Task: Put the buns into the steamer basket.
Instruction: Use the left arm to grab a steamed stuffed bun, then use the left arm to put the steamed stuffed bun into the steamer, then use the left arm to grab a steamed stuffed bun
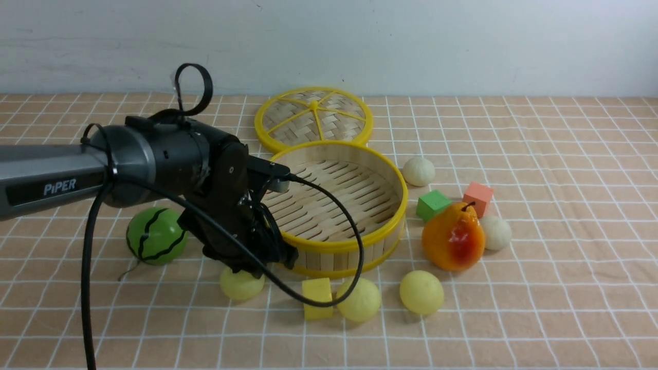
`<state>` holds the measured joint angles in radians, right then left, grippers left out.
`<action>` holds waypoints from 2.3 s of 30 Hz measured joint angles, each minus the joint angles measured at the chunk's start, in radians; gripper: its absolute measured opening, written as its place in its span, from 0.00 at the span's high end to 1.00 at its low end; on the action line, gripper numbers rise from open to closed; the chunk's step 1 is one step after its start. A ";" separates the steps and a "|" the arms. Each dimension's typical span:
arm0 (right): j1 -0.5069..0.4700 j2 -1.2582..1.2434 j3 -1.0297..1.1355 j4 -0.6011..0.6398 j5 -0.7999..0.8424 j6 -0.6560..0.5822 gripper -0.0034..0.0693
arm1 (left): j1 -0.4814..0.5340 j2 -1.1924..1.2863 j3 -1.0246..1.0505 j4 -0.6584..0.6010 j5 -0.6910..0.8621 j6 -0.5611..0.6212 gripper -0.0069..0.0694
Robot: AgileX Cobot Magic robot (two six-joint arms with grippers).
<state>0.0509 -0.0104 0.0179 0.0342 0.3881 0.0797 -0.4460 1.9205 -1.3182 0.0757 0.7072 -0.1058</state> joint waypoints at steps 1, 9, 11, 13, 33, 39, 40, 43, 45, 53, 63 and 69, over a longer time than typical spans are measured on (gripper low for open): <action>0.000 0.000 0.000 0.000 0.000 0.000 0.62 | 0.000 0.000 0.000 0.001 0.003 0.000 0.67; 0.000 0.000 0.000 0.000 0.000 0.000 0.62 | 0.000 -0.004 0.000 0.010 0.057 0.000 0.93; 0.000 0.000 0.000 0.000 0.000 0.000 0.62 | -0.001 -0.015 0.000 0.013 0.072 0.000 0.93; 0.000 0.000 0.000 0.000 0.000 0.000 0.62 | -0.012 -0.054 -0.008 0.024 0.108 0.000 0.93; 0.000 0.000 0.000 0.000 0.000 0.000 0.62 | -0.075 0.156 -0.359 0.104 -0.040 -0.017 0.77; 0.000 0.000 0.000 0.000 0.000 0.000 0.62 | -0.064 0.163 -0.417 0.109 0.022 -0.102 0.40; 0.000 0.000 0.000 0.000 0.000 0.000 0.62 | -0.068 0.151 -0.427 0.109 0.041 -0.109 0.34; 0.000 0.000 0.000 0.000 0.000 0.000 0.62 | -0.093 0.082 -0.445 0.097 0.130 -0.116 0.26; 0.000 0.000 0.000 0.000 0.000 0.000 0.62 | -0.120 0.028 -0.447 0.078 0.194 -0.107 0.28; 0.000 0.000 0.000 0.000 0.000 0.000 0.62 | -0.305 -0.020 -0.329 -0.065 0.362 0.041 0.76; 0.000 0.000 0.000 0.000 0.000 0.000 0.62 | -0.319 0.076 -0.315 -0.063 0.226 0.106 0.67; 0.000 0.000 0.000 0.000 0.000 0.000 0.62 | -0.312 0.117 -0.315 -0.017 0.187 0.106 0.51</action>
<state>0.0509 -0.0104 0.0179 0.0342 0.3881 0.0797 -0.7583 2.0375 -1.6332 0.0590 0.8937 0.0000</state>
